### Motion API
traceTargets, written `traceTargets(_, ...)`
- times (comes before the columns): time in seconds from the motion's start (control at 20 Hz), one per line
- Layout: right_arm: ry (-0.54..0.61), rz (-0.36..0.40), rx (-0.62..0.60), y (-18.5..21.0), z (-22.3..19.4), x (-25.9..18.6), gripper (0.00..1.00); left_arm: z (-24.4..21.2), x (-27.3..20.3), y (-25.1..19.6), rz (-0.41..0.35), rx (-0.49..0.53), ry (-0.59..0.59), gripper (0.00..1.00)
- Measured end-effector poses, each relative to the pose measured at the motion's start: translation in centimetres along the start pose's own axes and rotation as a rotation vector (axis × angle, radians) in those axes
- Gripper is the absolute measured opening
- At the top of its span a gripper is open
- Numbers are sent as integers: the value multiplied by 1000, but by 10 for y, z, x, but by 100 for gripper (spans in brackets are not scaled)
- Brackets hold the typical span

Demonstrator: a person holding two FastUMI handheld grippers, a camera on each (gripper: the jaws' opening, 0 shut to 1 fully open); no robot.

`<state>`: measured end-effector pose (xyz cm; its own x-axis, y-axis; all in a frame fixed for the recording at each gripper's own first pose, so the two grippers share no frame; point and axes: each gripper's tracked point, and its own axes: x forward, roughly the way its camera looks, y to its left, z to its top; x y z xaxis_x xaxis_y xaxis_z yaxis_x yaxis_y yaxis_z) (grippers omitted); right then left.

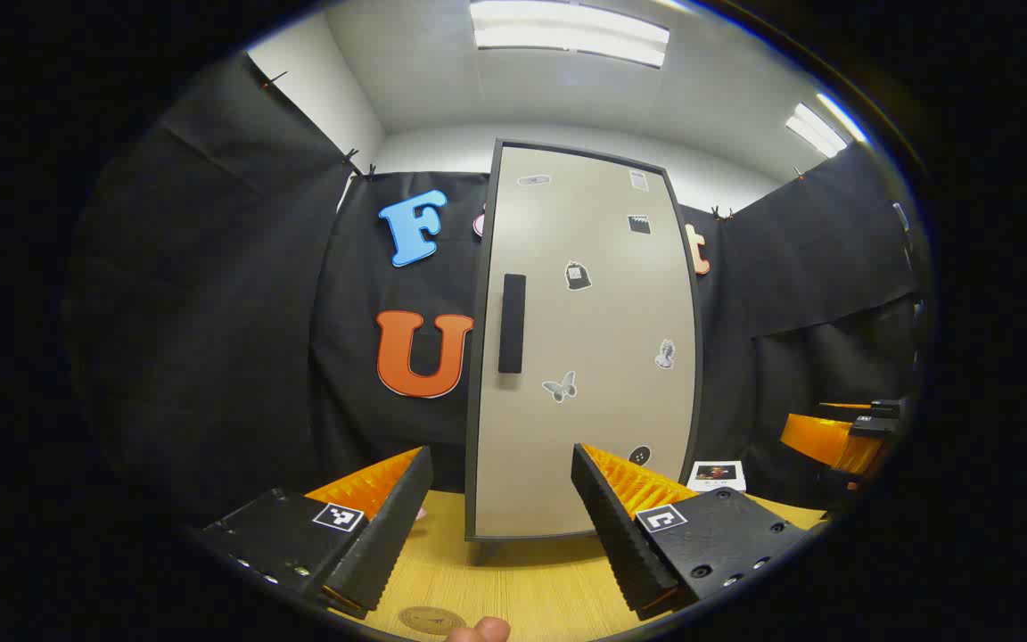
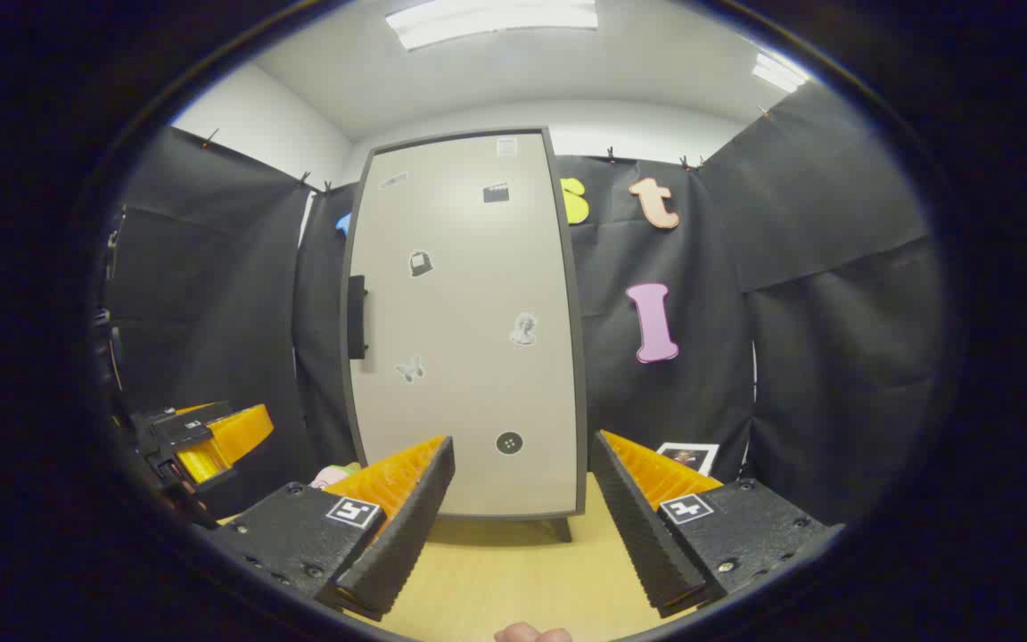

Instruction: Open the cabinet door with the right hand, grasp the bottle in the cabinet with the left hand and place it on the coaster, then close the cabinet door with the right hand.

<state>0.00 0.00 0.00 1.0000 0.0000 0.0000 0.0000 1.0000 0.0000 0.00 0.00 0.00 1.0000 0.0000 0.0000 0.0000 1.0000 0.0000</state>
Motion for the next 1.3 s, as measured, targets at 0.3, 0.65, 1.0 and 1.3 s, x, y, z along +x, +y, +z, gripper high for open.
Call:
traceTargets(0.3, -4, 6, 9, -2, -1, 1, 95, 0, 4, 0, 5, 11, 4, 95)
traceTargets(0.65, -16, 0, 10, -6, 0, -1, 95, 2, 4, -5, -2, 20, -2, 95)
traceTargets(1.0, -11, 2, 9, -8, -1, -2, 95, 2, 4, -15, -19, 28, 3, 95)
traceTargets(1.3, -5, 12, 10, -6, -3, -1, 99, 2, 2, -15, -13, 29, 6, 95)
